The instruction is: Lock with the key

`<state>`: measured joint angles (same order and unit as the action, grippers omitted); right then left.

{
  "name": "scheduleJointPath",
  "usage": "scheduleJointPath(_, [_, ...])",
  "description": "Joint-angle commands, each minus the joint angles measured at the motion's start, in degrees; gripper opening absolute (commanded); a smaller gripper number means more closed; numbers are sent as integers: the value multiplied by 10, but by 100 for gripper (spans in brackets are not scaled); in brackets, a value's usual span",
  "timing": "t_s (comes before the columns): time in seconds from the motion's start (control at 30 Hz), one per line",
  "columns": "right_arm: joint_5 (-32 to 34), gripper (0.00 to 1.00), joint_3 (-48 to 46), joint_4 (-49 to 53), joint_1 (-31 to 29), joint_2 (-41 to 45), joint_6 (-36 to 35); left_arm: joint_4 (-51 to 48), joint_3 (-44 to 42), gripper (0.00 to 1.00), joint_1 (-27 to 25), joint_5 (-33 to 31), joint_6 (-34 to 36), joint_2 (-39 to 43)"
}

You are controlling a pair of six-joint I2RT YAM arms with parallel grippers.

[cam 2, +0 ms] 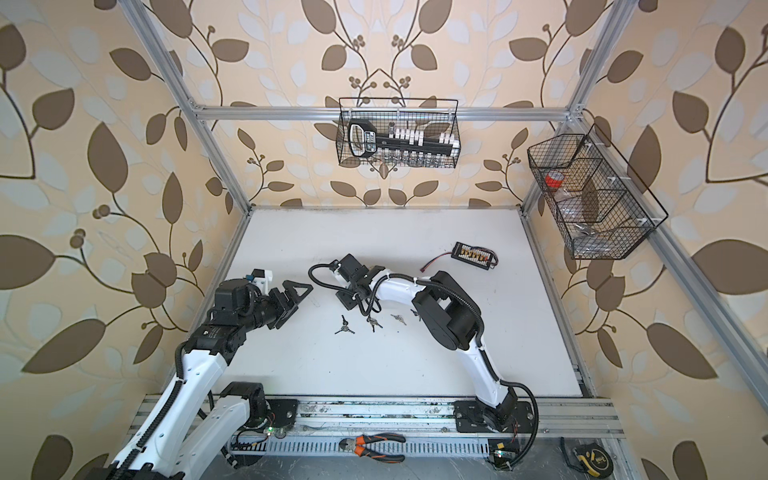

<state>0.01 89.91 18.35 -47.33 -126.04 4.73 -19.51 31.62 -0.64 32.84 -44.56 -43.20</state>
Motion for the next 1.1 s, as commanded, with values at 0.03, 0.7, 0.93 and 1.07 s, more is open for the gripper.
scheduleJointPath(0.03, [2,65,8,11,4,8,-3,-2,13,98,6,10,9,13])
scheduleJointPath(0.7, [-90,67,-77,-100,119,116,-114,33,64,98,-223,-145,54,-91])
scheduleJointPath(0.93, [-174,61,12,15,164,45,-258,-3,73,99,-227,-150,82,-79])
scheduleJointPath(1.07, [-189,61,74,73,175,3,-296,-40,89,99,-227,-158,108,-69])
